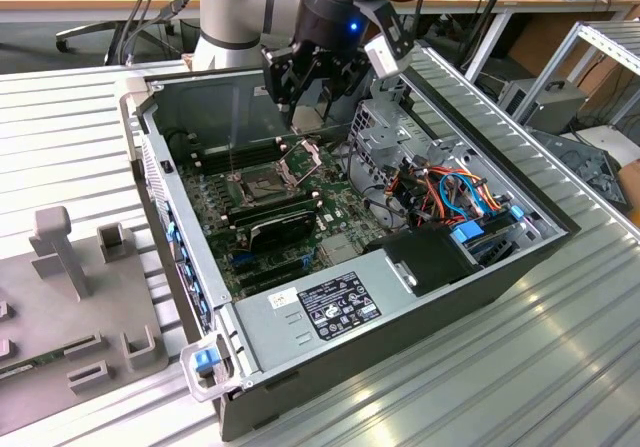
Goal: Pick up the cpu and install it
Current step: 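Pick up the cpu and move it towards the insertion slot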
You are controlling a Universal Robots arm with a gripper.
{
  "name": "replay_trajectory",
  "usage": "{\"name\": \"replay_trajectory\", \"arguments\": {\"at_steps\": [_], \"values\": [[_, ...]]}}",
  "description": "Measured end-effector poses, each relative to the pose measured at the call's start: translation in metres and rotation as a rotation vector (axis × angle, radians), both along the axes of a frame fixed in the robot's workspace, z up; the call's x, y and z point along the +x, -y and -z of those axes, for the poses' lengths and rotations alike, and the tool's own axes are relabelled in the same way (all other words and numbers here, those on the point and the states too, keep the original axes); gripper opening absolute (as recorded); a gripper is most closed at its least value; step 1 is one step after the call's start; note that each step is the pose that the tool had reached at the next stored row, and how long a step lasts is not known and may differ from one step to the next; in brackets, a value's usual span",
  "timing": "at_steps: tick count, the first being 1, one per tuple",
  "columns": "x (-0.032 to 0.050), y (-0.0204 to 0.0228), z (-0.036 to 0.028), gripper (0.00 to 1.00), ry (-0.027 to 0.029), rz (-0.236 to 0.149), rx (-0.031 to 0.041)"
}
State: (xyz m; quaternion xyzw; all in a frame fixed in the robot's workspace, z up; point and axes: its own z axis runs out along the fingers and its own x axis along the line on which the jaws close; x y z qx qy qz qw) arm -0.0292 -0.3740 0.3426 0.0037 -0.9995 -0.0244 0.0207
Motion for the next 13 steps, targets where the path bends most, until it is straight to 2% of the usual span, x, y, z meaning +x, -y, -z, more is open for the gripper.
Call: {"name": "replay_trajectory", "arguments": {"at_steps": [13], "values": [[0.0000,-0.0008,0.0037,0.55,0.0000,0.000,0.0001]]}}
